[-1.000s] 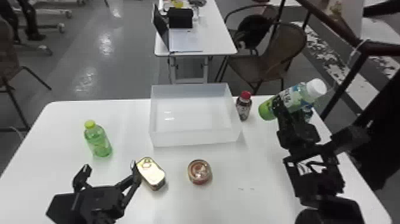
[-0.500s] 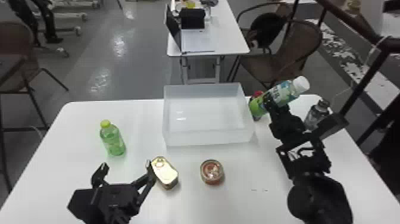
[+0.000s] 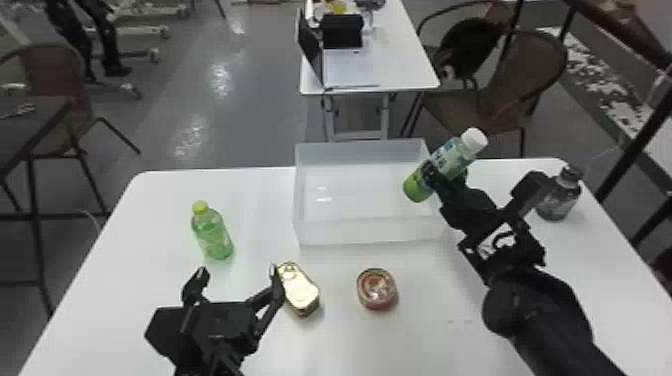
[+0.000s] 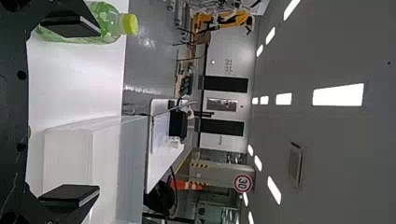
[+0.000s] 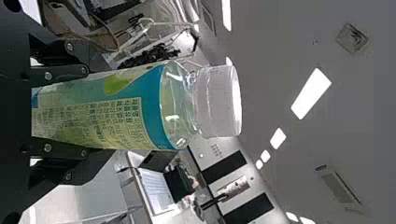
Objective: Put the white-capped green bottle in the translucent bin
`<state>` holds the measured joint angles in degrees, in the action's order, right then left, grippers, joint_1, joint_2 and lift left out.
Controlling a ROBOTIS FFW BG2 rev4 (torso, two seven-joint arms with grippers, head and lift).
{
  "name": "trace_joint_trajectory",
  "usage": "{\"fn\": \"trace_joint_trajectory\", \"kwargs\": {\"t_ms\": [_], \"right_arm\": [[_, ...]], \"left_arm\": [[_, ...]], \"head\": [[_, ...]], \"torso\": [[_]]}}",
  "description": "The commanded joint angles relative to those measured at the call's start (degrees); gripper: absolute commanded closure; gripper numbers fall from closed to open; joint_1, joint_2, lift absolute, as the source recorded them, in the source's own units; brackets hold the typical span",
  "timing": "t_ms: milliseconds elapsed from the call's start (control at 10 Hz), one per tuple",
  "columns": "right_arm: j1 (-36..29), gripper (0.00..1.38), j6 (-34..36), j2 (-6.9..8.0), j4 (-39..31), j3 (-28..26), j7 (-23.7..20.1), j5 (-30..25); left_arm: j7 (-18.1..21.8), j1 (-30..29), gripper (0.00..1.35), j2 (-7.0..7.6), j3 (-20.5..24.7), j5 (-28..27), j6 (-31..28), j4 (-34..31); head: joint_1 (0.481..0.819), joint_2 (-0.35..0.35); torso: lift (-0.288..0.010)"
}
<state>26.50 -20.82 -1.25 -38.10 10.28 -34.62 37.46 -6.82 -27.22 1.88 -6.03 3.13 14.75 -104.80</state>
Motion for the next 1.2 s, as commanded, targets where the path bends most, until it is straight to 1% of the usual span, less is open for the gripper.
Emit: {"fn": "trace_joint_trajectory", "kwargs": {"t_ms": [0,100,200,300,400,500,600,800,1000,1100], "right_arm": [[3.83,1.12,0.17,1.25,6.2,0.0,0.17,-3.97],[5.41,1.12,0.26,1.3,7.78,0.0,0.52,-6.52],[6.46,0.97,0.17,1.3,8.66,0.0,1.66,-8.37],[6.55,0.76,-1.06,1.3,7.96,0.0,3.95,-11.18],[6.81,0.75,-0.45,1.3,8.22,0.09,4.21,-11.53],[6.99,0.75,-0.36,1.3,9.36,1.14,4.74,-8.98],[6.9,0.69,0.52,1.3,9.8,1.14,5.35,-8.72],[6.81,0.64,2.19,1.3,9.98,1.23,5.97,-9.42],[6.55,0.49,3.51,1.3,9.36,1.23,6.67,-10.3],[6.55,0.47,3.95,1.3,9.36,1.14,6.85,-10.21]], "left_arm": [[0.22,0.06,0.12,0.06,-0.04,0.91,0.11,0.48],[0.49,0.41,0.12,-0.03,-0.04,0.91,0.2,0.83],[0.84,0.59,0.12,-0.03,-0.04,1.26,0.37,1.09],[0.84,0.32,0.12,0.06,0.05,1.88,0.81,1.35],[0.84,0.41,0.12,0.32,-0.04,2.14,0.81,1.44],[0.84,0.5,0.12,0.41,-0.12,2.14,0.99,1.53],[0.84,0.5,0.12,0.41,-0.04,2.23,1.08,1.53],[0.84,0.32,0.12,0.58,-0.04,2.49,1.16,1.53],[0.84,0.32,0.12,0.5,-0.04,2.58,1.08,1.53],[0.84,0.24,0.12,0.5,-0.12,2.49,1.08,1.53]], "head": [[0.695,0.071],[0.695,0.083],[0.695,0.091],[0.695,0.092],[0.695,0.09],[0.695,0.092],[0.695,0.093],[0.695,0.091],[0.695,0.095],[0.695,0.097]], "torso": [[-0.045],[-0.045],[-0.045],[-0.045],[-0.045],[-0.045],[-0.045],[-0.045],[-0.045],[-0.045]]}}
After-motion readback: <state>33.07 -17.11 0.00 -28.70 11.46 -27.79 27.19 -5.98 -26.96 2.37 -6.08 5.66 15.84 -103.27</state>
